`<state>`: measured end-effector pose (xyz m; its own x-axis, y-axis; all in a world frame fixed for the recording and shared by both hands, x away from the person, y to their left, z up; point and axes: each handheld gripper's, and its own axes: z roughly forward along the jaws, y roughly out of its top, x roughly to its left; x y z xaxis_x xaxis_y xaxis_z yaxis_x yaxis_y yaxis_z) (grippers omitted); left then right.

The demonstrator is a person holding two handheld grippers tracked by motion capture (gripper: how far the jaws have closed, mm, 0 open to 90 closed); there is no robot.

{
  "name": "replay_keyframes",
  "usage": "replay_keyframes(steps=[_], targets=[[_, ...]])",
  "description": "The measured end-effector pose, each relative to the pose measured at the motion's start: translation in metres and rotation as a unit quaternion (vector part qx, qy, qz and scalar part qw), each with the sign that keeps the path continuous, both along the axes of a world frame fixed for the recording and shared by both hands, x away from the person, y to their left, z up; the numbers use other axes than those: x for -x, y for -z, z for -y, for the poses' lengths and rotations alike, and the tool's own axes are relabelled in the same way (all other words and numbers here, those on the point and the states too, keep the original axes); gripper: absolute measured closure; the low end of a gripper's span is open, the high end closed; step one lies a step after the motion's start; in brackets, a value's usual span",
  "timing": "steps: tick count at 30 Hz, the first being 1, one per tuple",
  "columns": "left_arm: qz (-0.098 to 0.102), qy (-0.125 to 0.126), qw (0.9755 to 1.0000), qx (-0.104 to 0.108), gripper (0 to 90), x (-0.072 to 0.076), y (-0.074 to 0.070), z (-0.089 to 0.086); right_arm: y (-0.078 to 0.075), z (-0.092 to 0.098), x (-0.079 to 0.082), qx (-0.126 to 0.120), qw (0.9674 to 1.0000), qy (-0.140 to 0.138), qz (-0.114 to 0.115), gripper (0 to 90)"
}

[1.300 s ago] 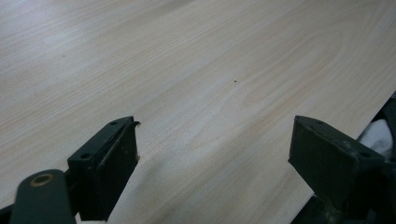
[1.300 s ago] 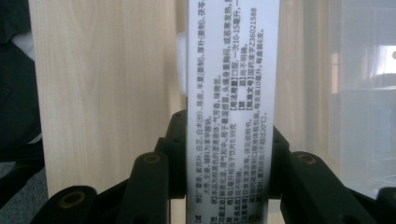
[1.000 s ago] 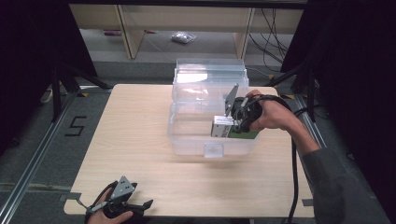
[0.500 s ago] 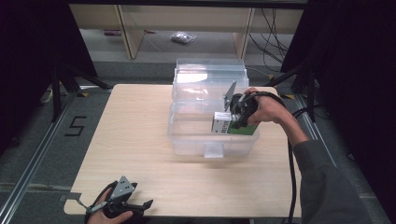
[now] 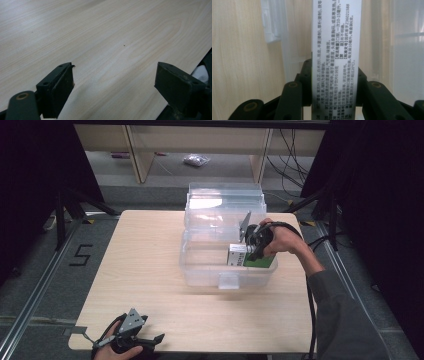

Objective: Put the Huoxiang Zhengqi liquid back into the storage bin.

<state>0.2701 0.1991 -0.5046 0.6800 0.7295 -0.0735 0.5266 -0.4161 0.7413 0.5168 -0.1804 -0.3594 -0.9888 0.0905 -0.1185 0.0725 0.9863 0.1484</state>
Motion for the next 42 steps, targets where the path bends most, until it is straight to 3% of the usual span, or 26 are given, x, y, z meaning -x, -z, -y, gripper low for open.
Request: replay_keyframes(steps=[4,6,7,8,10,11,27,29,30,33,34,35,38,39,41,42], targets=[[0.005,-0.002,1.0000,-0.007,14.8,0.000,0.002,0.004,0.011,-0.001,-0.004,0.005,0.9999,-0.008,-0.005,64.5],[0.001,-0.001,1.0000,0.007,14.9,0.000,0.002,0.004,0.013,-0.001,-0.005,0.010,0.9999,0.002,-0.008,64.5],[0.003,0.000,1.0000,-0.006,14.9,0.000,0.002,0.002,0.014,-0.001,-0.009,0.009,0.9997,-0.021,-0.007,64.5],[0.003,0.001,1.0000,-0.005,14.9,-0.001,0.001,0.002,0.015,-0.001,-0.009,0.008,0.9997,-0.022,-0.007,64.5],[0.003,-0.004,1.0000,0.001,14.8,0.000,0.002,0.001,0.016,0.000,-0.008,0.009,0.9999,-0.009,-0.010,64.5],[0.003,-0.007,0.9999,0.008,14.8,0.000,0.002,0.002,0.017,0.000,-0.010,0.007,0.9998,-0.016,-0.010,64.4],[0.004,-0.007,0.9999,0.007,14.9,0.000,0.002,0.002,0.040,0.008,-0.012,0.007,0.9995,-0.006,-0.029,64.2],[0.004,-0.005,1.0000,-0.006,14.9,0.000,0.001,0.000,0.042,0.009,-0.014,0.005,0.9995,-0.002,-0.031,64.2],[0.003,-0.005,1.0000,-0.006,14.9,0.000,0.001,0.000,0.042,0.010,-0.013,0.010,0.9994,0.010,-0.033,64.2],[0.003,-0.007,0.9999,0.008,14.9,0.000,0.002,0.002,0.046,0.011,-0.015,0.009,0.9993,0.004,-0.035,64.2],[0.003,-0.007,1.0000,0.007,14.8,0.000,0.002,0.002,0.046,0.011,-0.015,0.010,0.9992,0.012,-0.036,64.1],[0.004,-0.004,1.0000,-0.006,14.8,0.000,0.001,0.000,0.047,0.011,-0.017,0.004,0.9995,-0.004,-0.032,64.0],[0.002,-0.006,1.0000,0.001,14.8,0.000,0.002,0.001,0.048,0.010,-0.013,0.015,0.9989,0.011,-0.042,63.8],[0.002,-0.007,1.0000,0.005,14.9,0.000,0.002,0.001,0.050,0.010,-0.015,0.007,0.9993,-0.008,-0.036,63.6],[0.002,-0.007,1.0000,0.005,14.9,0.000,0.002,0.001,0.050,0.010,-0.015,0.009,0.9993,-0.012,-0.035,63.3],[0.004,-0.004,1.0000,-0.006,14.9,0.000,0.001,0.000,0.050,0.010,-0.015,0.008,0.9992,-0.019,-0.035,63.0]])
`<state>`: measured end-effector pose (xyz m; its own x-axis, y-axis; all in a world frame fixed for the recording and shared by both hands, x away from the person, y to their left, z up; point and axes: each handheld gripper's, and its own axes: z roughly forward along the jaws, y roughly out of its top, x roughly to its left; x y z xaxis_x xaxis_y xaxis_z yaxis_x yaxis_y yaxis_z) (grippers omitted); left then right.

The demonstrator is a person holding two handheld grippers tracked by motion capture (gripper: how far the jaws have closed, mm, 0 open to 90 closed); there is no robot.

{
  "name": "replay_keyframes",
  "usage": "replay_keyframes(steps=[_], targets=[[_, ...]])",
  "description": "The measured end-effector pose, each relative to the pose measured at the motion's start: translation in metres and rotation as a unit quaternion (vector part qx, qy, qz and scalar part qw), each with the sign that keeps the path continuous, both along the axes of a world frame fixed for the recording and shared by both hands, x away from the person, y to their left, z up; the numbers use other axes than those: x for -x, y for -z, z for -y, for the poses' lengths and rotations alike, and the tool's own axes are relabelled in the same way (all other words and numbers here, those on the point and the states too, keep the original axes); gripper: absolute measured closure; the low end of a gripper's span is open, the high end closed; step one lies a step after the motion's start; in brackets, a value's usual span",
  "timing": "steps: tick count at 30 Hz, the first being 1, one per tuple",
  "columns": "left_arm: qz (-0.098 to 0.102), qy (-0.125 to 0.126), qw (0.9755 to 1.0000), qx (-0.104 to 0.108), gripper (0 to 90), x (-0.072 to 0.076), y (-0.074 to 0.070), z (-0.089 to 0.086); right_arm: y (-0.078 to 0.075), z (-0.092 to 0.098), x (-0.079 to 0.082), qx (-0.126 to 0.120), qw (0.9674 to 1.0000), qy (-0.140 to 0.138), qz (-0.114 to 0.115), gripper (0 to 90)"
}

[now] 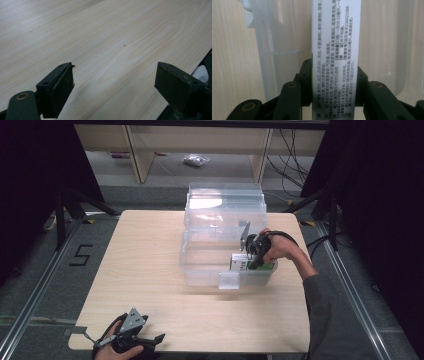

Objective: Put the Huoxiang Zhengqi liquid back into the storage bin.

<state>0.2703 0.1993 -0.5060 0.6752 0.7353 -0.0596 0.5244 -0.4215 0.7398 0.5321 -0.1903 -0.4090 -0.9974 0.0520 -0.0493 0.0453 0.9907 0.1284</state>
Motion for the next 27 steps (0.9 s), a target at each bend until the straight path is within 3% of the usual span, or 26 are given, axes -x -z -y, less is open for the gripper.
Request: replay_keyframes(steps=[2,8,10,13,16,17,18,20,21,27], targets=[[-0.001,-0.004,0.9999,0.012,14.9,0.001,0.000,0.001,-0.001,0.000,0.002,0.005,1.0000,0.006,0.001,62.6],[-0.001,-0.003,0.9999,0.012,14.8,0.001,0.001,0.001,-0.014,0.002,0.006,-0.016,0.9999,0.005,-0.002,62.2],[-0.001,-0.003,0.9999,0.012,14.9,0.001,0.001,0.001,-0.025,0.004,0.010,-0.018,0.9995,0.025,0.004,60.6],[0.004,-0.005,1.0000,-0.002,14.9,0.000,0.000,0.000,-0.032,0.005,0.011,-0.022,0.9995,0.020,0.012,59.8],[0.001,-0.004,0.9999,0.013,14.9,0.001,0.001,0.001,-0.041,0.006,0.012,-0.038,0.9989,0.015,0.023,58.3],[0.002,-0.003,1.0000,0.001,14.9,0.000,0.000,0.000,-0.043,0.007,0.014,-0.040,0.9983,0.035,0.022,57.6],[0.002,-0.004,1.0000,0.001,14.9,0.001,0.000,0.000,-0.045,0.007,0.017,-0.051,0.9972,0.053,0.015,56.4],[0.004,-0.007,1.0000,-0.001,14.9,0.000,0.000,0.000,-0.047,0.009,0.018,-0.056,0.9963,0.060,0.027,53.7],[0.003,-0.008,1.0000,-0.001,14.9,0.000,0.000,0.000,-0.048,0.011,0.018,-0.058,0.9949,0.077,0.029,50.0],[0.004,-0.006,1.0000,-0.001,14.9,0.000,0.001,0.000,-0.053,0.014,0.022,-0.089,0.9902,0.102,0.036,45.0]])
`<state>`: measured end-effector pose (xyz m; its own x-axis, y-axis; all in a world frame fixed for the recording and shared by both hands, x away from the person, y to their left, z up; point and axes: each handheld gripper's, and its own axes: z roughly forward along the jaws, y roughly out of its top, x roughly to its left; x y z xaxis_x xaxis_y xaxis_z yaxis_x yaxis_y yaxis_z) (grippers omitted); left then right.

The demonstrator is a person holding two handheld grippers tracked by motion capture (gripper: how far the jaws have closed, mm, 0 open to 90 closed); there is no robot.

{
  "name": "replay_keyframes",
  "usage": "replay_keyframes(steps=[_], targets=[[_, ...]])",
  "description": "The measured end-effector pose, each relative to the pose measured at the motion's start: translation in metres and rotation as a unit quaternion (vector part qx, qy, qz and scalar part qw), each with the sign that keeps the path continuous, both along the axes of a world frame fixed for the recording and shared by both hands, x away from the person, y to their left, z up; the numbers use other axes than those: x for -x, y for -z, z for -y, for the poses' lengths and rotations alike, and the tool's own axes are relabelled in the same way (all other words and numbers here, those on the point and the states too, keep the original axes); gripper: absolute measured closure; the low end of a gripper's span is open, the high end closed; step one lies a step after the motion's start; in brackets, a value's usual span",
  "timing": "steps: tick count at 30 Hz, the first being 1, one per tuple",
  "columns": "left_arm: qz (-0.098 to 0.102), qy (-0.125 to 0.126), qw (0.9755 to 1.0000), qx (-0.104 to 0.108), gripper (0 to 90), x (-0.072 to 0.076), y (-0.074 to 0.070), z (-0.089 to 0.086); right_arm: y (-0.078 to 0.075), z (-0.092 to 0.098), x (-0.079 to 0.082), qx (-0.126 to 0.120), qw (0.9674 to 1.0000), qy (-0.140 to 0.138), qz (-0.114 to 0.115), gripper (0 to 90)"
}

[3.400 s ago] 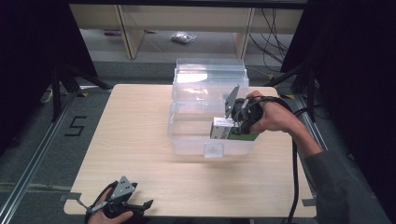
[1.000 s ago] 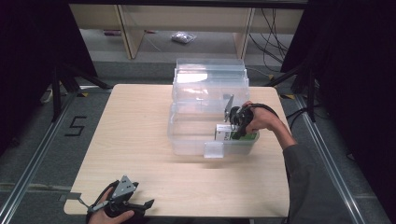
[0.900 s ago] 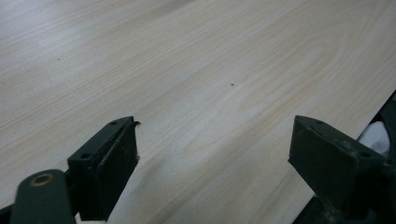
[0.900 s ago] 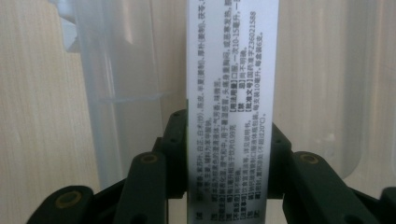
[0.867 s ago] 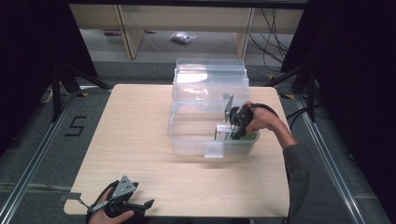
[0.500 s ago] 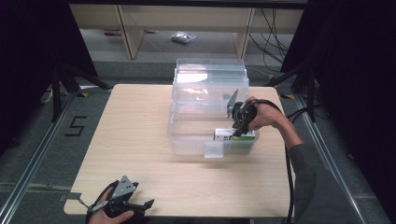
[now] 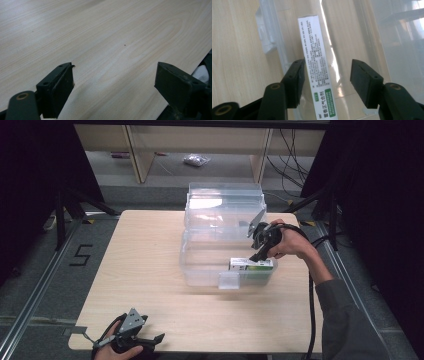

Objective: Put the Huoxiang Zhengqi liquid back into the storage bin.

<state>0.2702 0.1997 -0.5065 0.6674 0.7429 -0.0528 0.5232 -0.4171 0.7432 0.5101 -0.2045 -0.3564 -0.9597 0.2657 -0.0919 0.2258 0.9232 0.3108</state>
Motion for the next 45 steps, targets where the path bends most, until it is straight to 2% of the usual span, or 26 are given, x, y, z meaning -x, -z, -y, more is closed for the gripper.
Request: replay_keyframes(steps=[3,4,8,9,10,15,17,23,25,26,27,29,30,31,34,35,36,37,38,39,40,41,42,43,44,45], targets=[[-0.005,0.002,0.9999,0.012,14.9,0.001,0.000,0.001,-0.001,0.001,0.002,-0.002,0.9999,0.016,0.000,40.9],[-0.002,0.001,1.0000,0.001,14.8,0.000,0.000,0.000,-0.001,0.001,0.004,-0.006,0.9997,0.024,0.004,40.5],[0.000,-0.003,1.0000,0.000,14.9,0.000,0.000,0.000,-0.006,-0.001,0.012,-0.016,0.9988,0.046,0.012,36.8],[-0.001,-0.002,1.0000,0.002,14.9,0.001,0.000,0.000,-0.007,-0.001,0.012,-0.025,0.9984,0.045,0.024,35.8],[-0.002,-0.001,1.0000,0.002,14.9,0.001,-0.001,0.000,-0.008,-0.001,0.015,-0.037,0.9971,0.060,0.028,34.9],[-0.003,-0.001,0.9999,0.013,14.9,0.001,0.000,0.000,-0.010,-0.001,0.026,-0.065,0.9934,0.087,0.035,30.6],[-0.002,0.003,1.0000,0.006,14.8,0.001,-0.001,-0.001,-0.010,0.000,0.032,-0.087,0.9898,0.106,0.041,28.9],[-0.001,-0.001,1.0000,0.008,14.9,0.001,-0.002,-0.001,-0.010,0.004,0.051,-0.130,0.9805,0.134,0.063,26.4],[0.001,0.000,1.0000,0.000,14.8,0.001,-0.003,-0.002,-0.011,0.006,0.058,-0.152,0.9748,0.148,0.068,25.4],[-0.004,0.004,1.0000,-0.001,14.9,0.001,-0.004,-0.002,-0.012,0.006,0.063,-0.167,0.9696,0.171,0.055,24.4],[-0.001,0.005,1.0000,0.006,14.8,0.002,-0.003,-0.001,-0.011,0.007,0.063,-0.178,0.9695,0.158,0.061,24.5],[0.002,0.000,1.0000,0.007,14.9,0.003,-0.003,-0.001,-0.009,0.008,0.068,-0.193,0.9660,0.158,0.068,23.9],[0.003,-0.003,0.9999,0.013,14.9,0.003,-0.003,-0.001,-0.008,0.008,0.071,-0.196,0.9637,0.165,0.076,23.9],[0.004,-0.004,0.9999,0.014,14.9,0.003,-0.003,-0.001,-0.007,0.008,0.072,-0.200,0.9642,0.160,0.068,23.9],[0.001,0.000,1.0000,0.005,14.9,0.002,-0.004,-0.002,-0.002,0.008,0.079,-0.206,0.9610,0.173,0.065,23.4],[-0.003,0.002,1.0000,0.003,14.9,0.002,-0.004,-0.003,-0.001,0.008,0.081,-0.211,0.9584,0.181,0.064,23.1],[0.002,-0.006,0.9999,0.011,14.9,0.002,-0.003,-0.001,0.002,0.008,0.083,-0.213,0.9583,0.178,0.069,22.6],[0.005,-0.006,1.0000,-0.002,14.9,0.002,-0.003,-0.002,0.002,0.008,0.085,-0.209,0.9587,0.181,0.065,22.4],[-0.001,-0.001,1.0000,-0.004,14.9,0.001,-0.004,-0.003,0.004,0.008,0.086,-0.215,0.9568,0.183,0.069,22.2],[0.000,-0.002,1.0000,-0.002,14.9,0.001,-0.003,-0.003,0.004,0.008,0.090,-0.219,0.9526,0.197,0.076,21.7],[-0.001,-0.002,1.0000,0.002,14.9,0.001,-0.003,-0.003,0.005,0.009,0.091,-0.218,0.9535,0.194,0.074,21.4],[-0.001,-0.003,1.0000,0.007,14.9,0.002,-0.003,-0.002,0.006,0.009,0.093,-0.228,0.9510,0.194,0.077,21.1],[-0.001,-0.003,1.0000,0.006,14.9,0.002,-0.003,-0.002,0.006,0.008,0.099,-0.234,0.9449,0.218,0.069,20.6],[-0.001,-0.004,1.0000,0.007,14.9,0.002,-0.004,-0.002,0.005,0.009,0.103,-0.238,0.9438,0.221,0.062,20.0],[0.007,-0.008,0.9999,0.010,14.9,0.002,-0.002,-0.001,0.007,0.008,0.105,-0.249,0.9403,0.219,0.075,19.1],[0.010,-0.012,0.9999,0.000,14.9,0.002,-0.002,-0.001,0.007,0.008,0.108,-0.250,0.9403,0.220,0.072,19.0]])
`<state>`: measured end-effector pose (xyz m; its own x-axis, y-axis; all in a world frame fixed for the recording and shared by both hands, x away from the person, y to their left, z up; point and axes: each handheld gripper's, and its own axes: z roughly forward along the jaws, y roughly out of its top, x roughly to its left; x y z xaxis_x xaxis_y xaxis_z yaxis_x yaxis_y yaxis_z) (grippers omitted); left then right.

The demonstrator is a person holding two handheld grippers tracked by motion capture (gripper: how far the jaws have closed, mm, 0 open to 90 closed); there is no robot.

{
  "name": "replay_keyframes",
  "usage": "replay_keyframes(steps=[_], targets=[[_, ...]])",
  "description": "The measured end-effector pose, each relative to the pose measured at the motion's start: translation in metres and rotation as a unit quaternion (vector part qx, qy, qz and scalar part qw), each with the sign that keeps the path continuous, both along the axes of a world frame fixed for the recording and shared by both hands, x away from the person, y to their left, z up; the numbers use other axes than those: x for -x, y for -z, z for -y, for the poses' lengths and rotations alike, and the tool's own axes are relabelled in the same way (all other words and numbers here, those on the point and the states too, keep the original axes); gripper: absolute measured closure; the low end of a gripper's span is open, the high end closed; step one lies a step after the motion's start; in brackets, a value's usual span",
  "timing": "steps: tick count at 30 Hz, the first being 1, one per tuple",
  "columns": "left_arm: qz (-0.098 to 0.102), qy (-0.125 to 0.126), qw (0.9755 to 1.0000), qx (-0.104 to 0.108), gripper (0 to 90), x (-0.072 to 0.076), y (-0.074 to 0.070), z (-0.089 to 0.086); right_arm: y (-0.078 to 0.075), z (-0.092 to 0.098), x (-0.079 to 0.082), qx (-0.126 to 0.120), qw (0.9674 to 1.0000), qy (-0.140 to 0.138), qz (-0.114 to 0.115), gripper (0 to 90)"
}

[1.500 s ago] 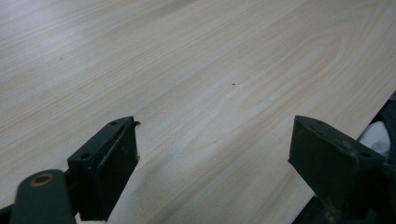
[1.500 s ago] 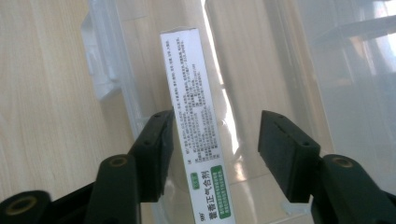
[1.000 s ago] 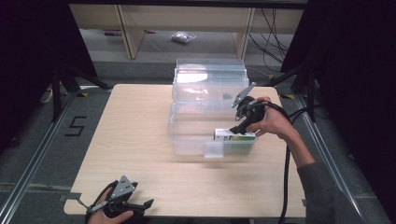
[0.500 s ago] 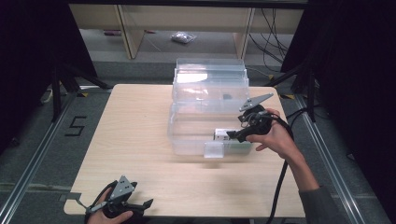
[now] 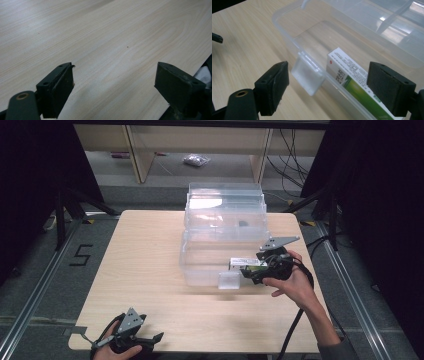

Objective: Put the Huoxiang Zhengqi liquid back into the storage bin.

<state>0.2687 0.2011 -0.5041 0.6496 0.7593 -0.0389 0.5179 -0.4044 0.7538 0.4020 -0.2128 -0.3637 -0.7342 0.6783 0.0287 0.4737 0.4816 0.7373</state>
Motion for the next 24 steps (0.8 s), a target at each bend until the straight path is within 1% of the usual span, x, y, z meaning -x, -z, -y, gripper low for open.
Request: replay_keyframes(steps=[1,2,3,4,5,6,8,9,10,11,12,13,14,15,16,17,18,19,20,21,22,23,24], targets=[[-0.004,0.006,1.0000,-0.003,14.9,-0.001,-0.001,-0.001,0.000,0.000,0.004,-0.002,1.0000,-0.002,-0.001,19.1],[-0.005,0.005,0.9999,0.010,14.9,0.000,-0.001,0.000,0.001,-0.001,0.006,-0.005,1.0000,0.002,-0.003,19.0],[-0.004,0.003,0.9999,0.010,14.9,0.000,-0.001,0.000,0.003,-0.001,0.008,-0.003,0.9999,-0.007,0.007,19.0],[-0.004,0.003,0.9999,0.011,14.9,0.000,-0.001,0.000,0.003,-0.001,0.011,0.000,1.0000,-0.004,0.004,19.1],[-0.005,0.002,0.9999,0.012,14.9,0.000,-0.001,0.000,0.004,-0.002,0.012,-0.005,1.0000,-0.002,0.008,19.0],[-0.004,0.002,0.9999,0.012,14.8,0.000,-0.001,0.000,0.005,-0.001,0.013,-0.001,0.9998,-0.009,0.015,19.0],[-0.004,0.002,0.9999,0.010,14.8,0.000,-0.001,0.000,0.007,-0.002,0.019,-0.009,0.9999,0.004,0.004,18.9],[-0.004,0.005,1.0000,0.005,14.9,0.001,-0.001,-0.001,0.009,-0.001,0.018,-0.004,0.9998,-0.004,0.017,18.9],[-0.004,0.005,1.0000,0.004,14.9,0.001,-0.002,-0.001,0.010,-0.002,0.021,-0.008,0.9999,0.006,0.007,19.0],[-0.003,0.005,1.0000,0.003,14.9,0.001,-0.002,-0.001,0.012,-0.001,0.020,-0.002,0.9998,-0.001,0.018,19.0],[-0.004,0.008,0.9999,-0.007,14.9,0.001,-0.003,-0.002,0.013,-0.001,0.021,-0.001,0.9999,-0.003,0.016,19.0],[-0.003,0.004,1.0000,-0.005,14.8,0.001,-0.003,-0.002,0.015,-0.002,0.024,-0.003,1.0000,0.005,0.008,19.0],[0.003,0.001,1.0000,-0.003,14.9,0.002,-0.002,-0.001,0.016,-0.002,0.025,-0.001,0.9999,0.002,0.013,19.0],[0.004,0.001,1.0000,-0.001,14.8,0.002,-0.002,-0.001,0.018,-0.003,0.028,-0.005,0.9999,0.004,0.009,18.9],[-0.001,0.002,1.0000,0.001,14.9,0.003,-0.003,-0.001,0.020,-0.004,0.029,-0.005,0.9999,0.009,0.007,19.0],[0.002,-0.002,1.0000,0.004,14.9,0.004,-0.002,-0.001,0.023,-0.005,0.032,-0.006,0.9999,0.003,0.009,19.0],[0.000,-0.007,1.0000,-0.004,14.9,0.004,-0.003,-0.001,0.025,-0.006,0.032,-0.009,0.9999,0.002,0.013,19.0],[0.003,-0.007,1.0000,0.001,14.9,0.004,-0.003,-0.001,0.026,-0.006,0.034,-0.007,0.9999,0.005,0.013,18.9],[0.002,-0.003,1.0000,0.006,14.9,0.005,-0.004,-0.001,0.028,-0.006,0.034,-0.002,0.9999,0.005,0.016,19.0],[0.006,-0.006,0.9999,0.009,14.8,0.005,-0.003,-0.001,0.031,-0.008,0.037,-0.007,0.9999,0.009,0.012,19.0],[0.009,-0.006,0.9999,0.005,14.9,0.006,-0.003,-0.002,0.031,-0.008,0.037,-0.008,0.9998,0.012,0.010,18.9],[0.012,-0.008,0.9999,0.003,14.9,0.005,-0.003,-0.002,0.033,-0.008,0.038,-0.005,0.9999,0.007,0.012,18.8],[0.011,-0.010,0.9999,0.005,14.9,0.006,-0.003,-0.002,0.035,-0.008,0.039,-0.003,0.9999,0.010,0.008,18.9]])
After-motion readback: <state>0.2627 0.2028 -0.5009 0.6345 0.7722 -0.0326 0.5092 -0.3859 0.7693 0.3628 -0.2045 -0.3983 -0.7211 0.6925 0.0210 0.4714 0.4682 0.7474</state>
